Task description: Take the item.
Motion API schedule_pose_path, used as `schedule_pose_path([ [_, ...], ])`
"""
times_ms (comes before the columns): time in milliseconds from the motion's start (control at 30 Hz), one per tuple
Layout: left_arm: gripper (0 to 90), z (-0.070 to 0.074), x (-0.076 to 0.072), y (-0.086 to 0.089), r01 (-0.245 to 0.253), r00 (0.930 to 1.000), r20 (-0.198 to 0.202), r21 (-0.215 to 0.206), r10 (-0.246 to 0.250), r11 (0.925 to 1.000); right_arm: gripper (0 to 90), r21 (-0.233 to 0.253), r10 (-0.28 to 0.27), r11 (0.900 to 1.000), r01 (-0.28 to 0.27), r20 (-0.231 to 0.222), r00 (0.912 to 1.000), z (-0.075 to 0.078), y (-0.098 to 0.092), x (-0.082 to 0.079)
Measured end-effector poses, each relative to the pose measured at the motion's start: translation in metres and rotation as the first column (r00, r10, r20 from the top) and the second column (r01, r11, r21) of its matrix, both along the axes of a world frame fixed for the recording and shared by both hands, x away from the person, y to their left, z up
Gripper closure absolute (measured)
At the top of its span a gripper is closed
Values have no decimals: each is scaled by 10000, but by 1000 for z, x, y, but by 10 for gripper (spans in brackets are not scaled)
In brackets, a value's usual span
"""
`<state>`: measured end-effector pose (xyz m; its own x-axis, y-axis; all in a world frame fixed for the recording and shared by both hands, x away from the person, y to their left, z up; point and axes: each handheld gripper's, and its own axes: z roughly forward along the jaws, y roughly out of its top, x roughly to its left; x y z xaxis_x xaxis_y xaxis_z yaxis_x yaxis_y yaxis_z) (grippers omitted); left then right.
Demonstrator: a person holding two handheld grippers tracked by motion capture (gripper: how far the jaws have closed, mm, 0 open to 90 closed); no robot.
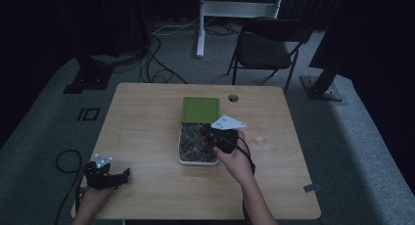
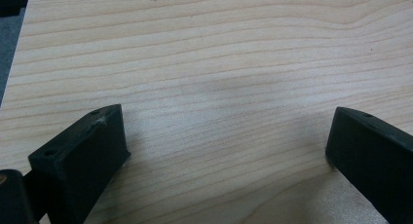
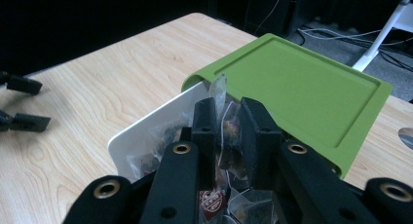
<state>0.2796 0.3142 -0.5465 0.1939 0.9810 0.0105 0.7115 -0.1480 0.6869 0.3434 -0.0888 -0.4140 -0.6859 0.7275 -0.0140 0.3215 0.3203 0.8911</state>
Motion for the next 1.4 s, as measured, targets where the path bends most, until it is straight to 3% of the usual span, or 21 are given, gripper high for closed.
schedule_pose_path([
  [333, 19, 0, 0, 0, -6, 10000, 20, -2, 6, 10000, 789, 44, 70, 10000, -71, 226, 9997, 9, -4, 0],
  [733, 19, 0, 0, 0, -3, 10000, 18, 1, 3, 10000, 789, 176, -213, 9996, 206, 387, 9990, 19, -20, 2],
  [1400, 19, 0, 0, 0, -5, 10000, 11, -1, 5, 10000, 789, 434, -1342, 9903, 1320, 524, 9896, 28, -77, 5],
])
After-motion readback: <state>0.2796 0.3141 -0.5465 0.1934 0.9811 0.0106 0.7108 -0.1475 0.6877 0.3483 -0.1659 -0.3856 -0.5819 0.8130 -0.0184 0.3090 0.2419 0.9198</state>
